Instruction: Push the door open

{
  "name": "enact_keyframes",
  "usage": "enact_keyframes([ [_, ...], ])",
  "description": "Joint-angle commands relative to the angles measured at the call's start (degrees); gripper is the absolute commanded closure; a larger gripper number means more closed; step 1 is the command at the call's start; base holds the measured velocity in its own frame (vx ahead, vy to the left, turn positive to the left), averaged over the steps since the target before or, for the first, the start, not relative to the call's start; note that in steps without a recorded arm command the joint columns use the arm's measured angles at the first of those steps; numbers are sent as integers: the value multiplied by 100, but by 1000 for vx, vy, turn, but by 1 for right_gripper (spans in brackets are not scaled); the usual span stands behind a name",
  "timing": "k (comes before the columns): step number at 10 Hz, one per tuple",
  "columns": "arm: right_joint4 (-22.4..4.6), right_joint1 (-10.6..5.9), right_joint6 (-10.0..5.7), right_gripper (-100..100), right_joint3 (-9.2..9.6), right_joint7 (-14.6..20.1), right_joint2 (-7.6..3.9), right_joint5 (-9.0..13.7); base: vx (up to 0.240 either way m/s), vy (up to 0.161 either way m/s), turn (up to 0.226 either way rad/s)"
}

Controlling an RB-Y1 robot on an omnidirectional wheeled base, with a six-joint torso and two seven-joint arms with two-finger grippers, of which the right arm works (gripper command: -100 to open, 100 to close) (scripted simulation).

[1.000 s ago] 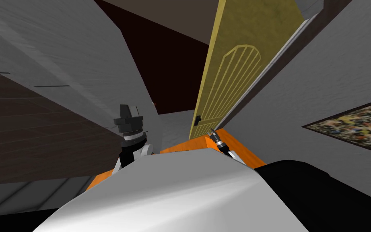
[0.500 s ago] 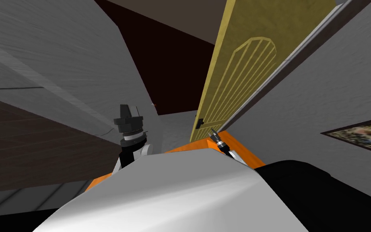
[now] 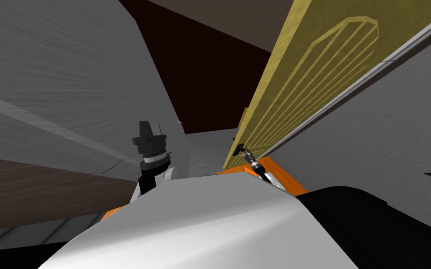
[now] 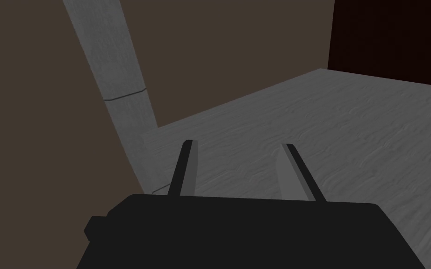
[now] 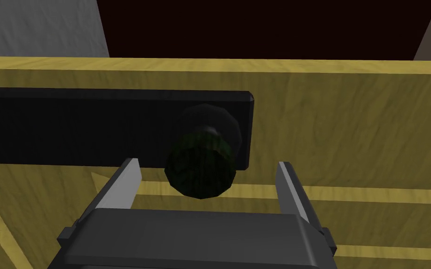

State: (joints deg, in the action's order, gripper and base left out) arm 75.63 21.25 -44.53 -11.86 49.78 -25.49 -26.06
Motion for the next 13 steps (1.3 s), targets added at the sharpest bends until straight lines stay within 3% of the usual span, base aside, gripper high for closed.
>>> enact_keyframes([
  [1, -26, -66, 103, -100, 13, -19, 5, 22, 201, 32, 78],
  [2, -21, -46, 59, -100, 8, -10, 1, 14, 89, 15, 16],
  [3, -21, -46, 59, 100, 8, -10, 1, 14, -10, -3, -15],
  [8, -21, -46, 59, 100, 8, -10, 1, 14, -16, -3, 1],
  [13, -170, -448, 502, 100, -102, -464, 300, 156, 158, 34, -55],
])
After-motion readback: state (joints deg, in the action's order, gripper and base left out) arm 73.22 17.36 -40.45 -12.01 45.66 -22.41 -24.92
